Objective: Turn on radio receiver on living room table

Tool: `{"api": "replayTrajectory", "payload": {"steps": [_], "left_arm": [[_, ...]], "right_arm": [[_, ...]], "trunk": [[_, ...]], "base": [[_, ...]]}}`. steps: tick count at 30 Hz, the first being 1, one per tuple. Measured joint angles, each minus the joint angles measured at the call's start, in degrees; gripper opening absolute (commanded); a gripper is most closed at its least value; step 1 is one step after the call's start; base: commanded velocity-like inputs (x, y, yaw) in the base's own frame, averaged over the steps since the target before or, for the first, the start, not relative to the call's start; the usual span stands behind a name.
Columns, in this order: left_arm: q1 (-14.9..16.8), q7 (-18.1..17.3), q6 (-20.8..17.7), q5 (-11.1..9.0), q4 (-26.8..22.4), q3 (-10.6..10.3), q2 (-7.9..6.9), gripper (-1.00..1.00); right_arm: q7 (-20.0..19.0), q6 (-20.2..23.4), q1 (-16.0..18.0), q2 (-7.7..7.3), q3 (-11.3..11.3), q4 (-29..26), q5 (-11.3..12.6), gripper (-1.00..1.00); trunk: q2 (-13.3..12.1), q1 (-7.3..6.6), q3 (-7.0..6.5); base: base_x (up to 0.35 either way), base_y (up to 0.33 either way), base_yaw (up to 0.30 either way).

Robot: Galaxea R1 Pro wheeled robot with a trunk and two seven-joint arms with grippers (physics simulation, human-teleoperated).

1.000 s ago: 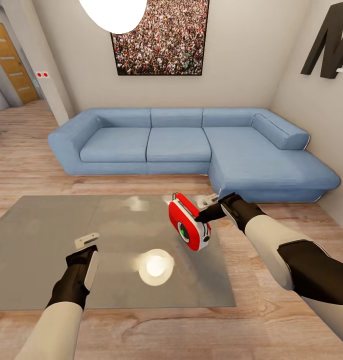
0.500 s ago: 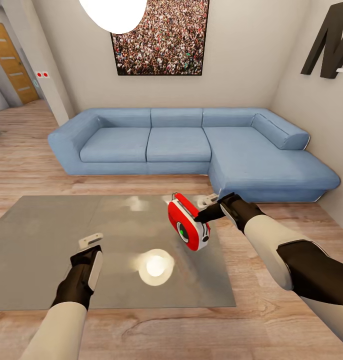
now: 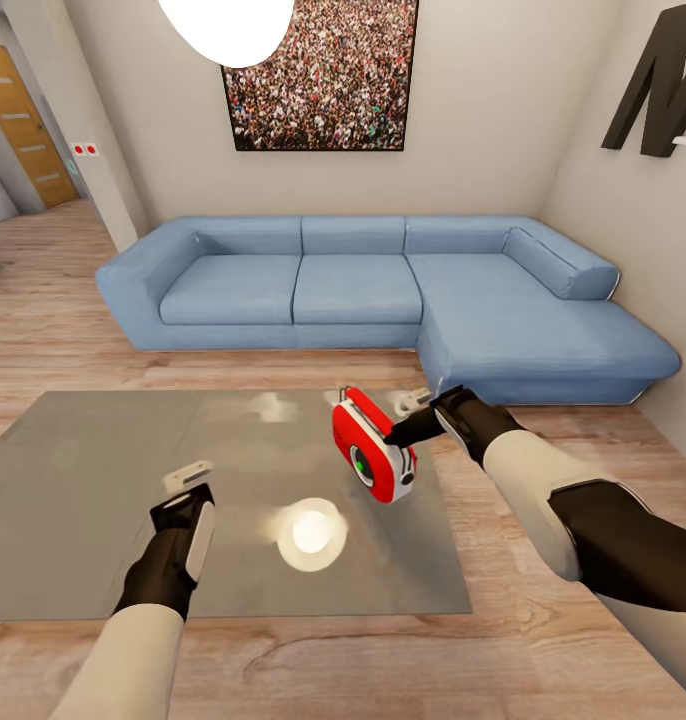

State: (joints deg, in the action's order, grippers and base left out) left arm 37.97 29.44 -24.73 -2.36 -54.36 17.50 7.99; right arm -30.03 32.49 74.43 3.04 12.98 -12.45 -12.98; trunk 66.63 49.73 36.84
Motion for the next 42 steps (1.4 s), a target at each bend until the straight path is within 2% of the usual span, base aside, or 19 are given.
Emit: {"api": "replayTrajectory", "payload": {"steps": [3,4,5,6,8,12,14,19,25,29,36,42], "left_arm": [[0.00,-0.12,0.30,0.14,0.10,-0.01,0.46,-1.00],[0.00,-0.25,0.27,0.05,0.12,-0.01,0.60,-1.00],[0.01,-0.52,0.26,0.03,0.13,-0.02,0.69,-1.00],[0.00,-1.20,0.23,-0.02,0.11,-0.03,0.81,-1.00],[0.00,-3.92,0.13,-0.09,0.06,-0.02,0.96,-1.00],[0.00,-13.50,-0.16,0.24,0.10,-0.02,0.90,-1.00],[0.01,-14.78,-0.16,0.55,0.11,0.02,0.55,-1.00],[0.02,-15.62,-0.22,0.70,0.12,0.08,0.07,-1.00],[0.00,-15.80,-0.24,0.61,0.13,0.02,0.20,-1.00],[0.00,-15.74,-0.23,0.63,0.13,0.07,0.14,-1.00],[0.00,-15.73,-0.15,0.66,0.13,0.08,0.18,-1.00],[0.00,-15.71,-0.14,0.62,0.13,0.08,0.17,-1.00]], "right_arm": [[0.21,0.14,0.00,0.61,0.02,0.09,0.17,-1.00],[0.66,0.14,-0.01,1.69,0.33,0.31,-0.32,-1.00],[1.26,0.53,-0.01,2.33,-0.26,0.42,1.01,-1.00],[2.36,0.48,0.01,2.82,-0.52,0.54,1.16,-1.00],[5.26,0.29,-0.01,3.77,0.26,1.87,-0.06,-1.00],[8.27,0.33,0.00,5.11,-0.17,3.64,0.60,-1.00],[8.54,0.32,0.00,5.22,0.06,3.78,0.30,-1.00],[8.59,2.58,-0.01,5.30,0.03,3.91,0.42,-1.00],[8.22,4.29,0.00,5.17,-0.15,3.87,0.51,-1.00],[8.18,4.49,0.00,4.98,-0.30,3.99,2.06,-1.00],[7.52,4.45,-0.02,4.78,0.12,10.02,3.15,-1.00],[4.03,4.35,0.00,4.78,-0.23,11.80,3.44,-1.00]], "trunk": [[0.00,0.00,0.00],[0.00,0.00,0.00],[0.00,0.00,0.00],[0.00,0.00,0.00],[0.00,0.00,0.00],[0.00,0.00,0.00],[0.00,0.00,0.00],[0.00,0.00,0.00],[0.00,0.00,0.00],[0.00,0.00,0.00],[0.00,0.00,0.00],[0.00,0.00,0.00]], "base": [[0.000,0.000,0.000],[0.000,0.000,0.000],[0.000,0.000,0.000],[0.000,0.000,0.000],[0.000,0.000,0.000],[0.000,0.000,0.000],[0.000,0.000,0.000],[0.000,0.000,0.000],[0.000,0.000,0.000],[0.000,0.000,0.000],[0.000,0.000,0.000],[0.000,0.000,0.000]]}}
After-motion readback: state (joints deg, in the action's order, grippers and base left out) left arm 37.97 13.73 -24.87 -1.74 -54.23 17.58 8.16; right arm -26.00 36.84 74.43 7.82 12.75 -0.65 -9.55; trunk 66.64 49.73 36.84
